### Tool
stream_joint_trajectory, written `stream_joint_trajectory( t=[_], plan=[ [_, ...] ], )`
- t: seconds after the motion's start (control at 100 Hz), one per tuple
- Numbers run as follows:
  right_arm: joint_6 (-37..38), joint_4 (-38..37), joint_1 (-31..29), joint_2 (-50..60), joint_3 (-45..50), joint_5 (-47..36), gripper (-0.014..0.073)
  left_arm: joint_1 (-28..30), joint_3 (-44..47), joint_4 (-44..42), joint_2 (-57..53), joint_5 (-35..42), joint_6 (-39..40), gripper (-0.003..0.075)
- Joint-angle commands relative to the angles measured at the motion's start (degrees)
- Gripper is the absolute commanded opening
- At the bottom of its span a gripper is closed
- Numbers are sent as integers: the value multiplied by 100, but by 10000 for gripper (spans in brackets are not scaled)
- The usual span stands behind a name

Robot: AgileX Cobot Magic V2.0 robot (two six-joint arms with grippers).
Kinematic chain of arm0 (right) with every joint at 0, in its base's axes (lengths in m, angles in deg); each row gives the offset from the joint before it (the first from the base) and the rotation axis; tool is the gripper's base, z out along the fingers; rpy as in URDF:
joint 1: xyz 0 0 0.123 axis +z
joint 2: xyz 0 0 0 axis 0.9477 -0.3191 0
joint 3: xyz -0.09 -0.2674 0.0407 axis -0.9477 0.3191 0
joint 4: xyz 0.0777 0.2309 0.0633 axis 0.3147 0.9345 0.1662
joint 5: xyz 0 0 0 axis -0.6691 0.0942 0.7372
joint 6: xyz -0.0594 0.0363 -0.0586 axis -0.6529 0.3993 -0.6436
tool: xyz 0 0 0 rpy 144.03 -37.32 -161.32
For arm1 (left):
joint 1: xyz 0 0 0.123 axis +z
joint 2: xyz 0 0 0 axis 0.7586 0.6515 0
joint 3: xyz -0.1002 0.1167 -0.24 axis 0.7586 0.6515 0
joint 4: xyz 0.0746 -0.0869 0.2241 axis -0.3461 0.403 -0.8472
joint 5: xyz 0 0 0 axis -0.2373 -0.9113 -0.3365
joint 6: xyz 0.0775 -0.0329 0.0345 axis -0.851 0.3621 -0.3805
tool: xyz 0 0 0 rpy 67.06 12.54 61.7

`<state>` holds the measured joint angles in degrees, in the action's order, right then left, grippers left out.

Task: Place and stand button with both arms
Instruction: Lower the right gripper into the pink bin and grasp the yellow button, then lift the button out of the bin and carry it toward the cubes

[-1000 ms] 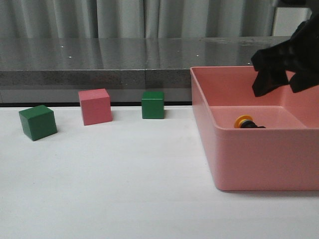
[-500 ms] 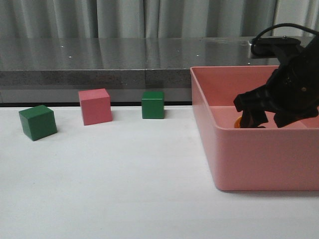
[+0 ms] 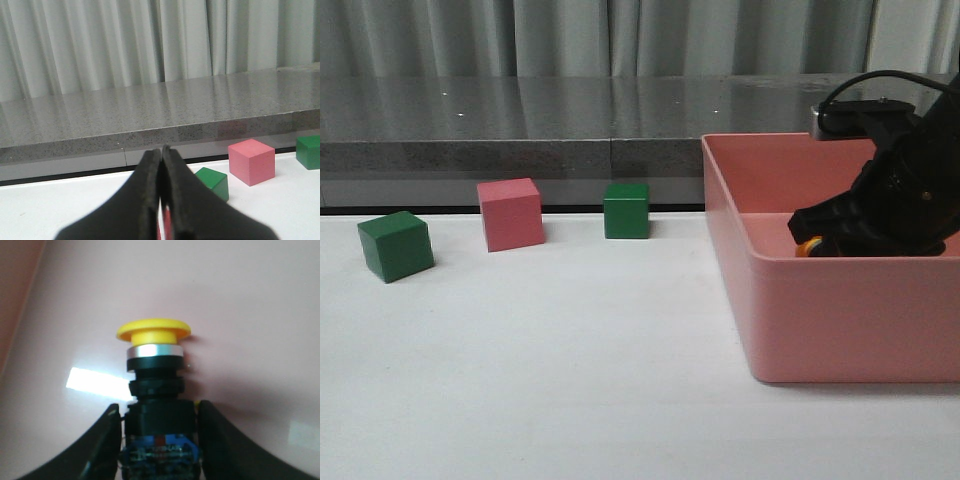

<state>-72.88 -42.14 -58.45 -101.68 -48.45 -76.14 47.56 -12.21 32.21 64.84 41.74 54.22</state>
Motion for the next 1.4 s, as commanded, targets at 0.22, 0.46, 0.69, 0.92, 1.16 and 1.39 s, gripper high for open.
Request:
stream_joint_trajectory(
  t=[0.22,0.46,0.69,0.92,1.16,1.39],
  plan=[
    [-742,-32,503,1159,-1257,740,147,5,263,5,-169,451,38,-20],
    [-2377,128,1556,1003,-2719,1744,147,5,263,5,-169,451,38,-20],
    [-4147,902,2328,112,-3741,2491,147,5,263,5,-169,451,38,-20],
    [-5153,1495,2704,-819,-4163,2629,147,5,263,5,-169,451,38,-20],
    [-5380,1531,2750,-1465,-4235,2642,147,5,263,5,-169,451,38,-20],
    [-5447,1543,2750,-1802,-4235,2425,150,5,263,5,-169,451,38,-19]
  ],
)
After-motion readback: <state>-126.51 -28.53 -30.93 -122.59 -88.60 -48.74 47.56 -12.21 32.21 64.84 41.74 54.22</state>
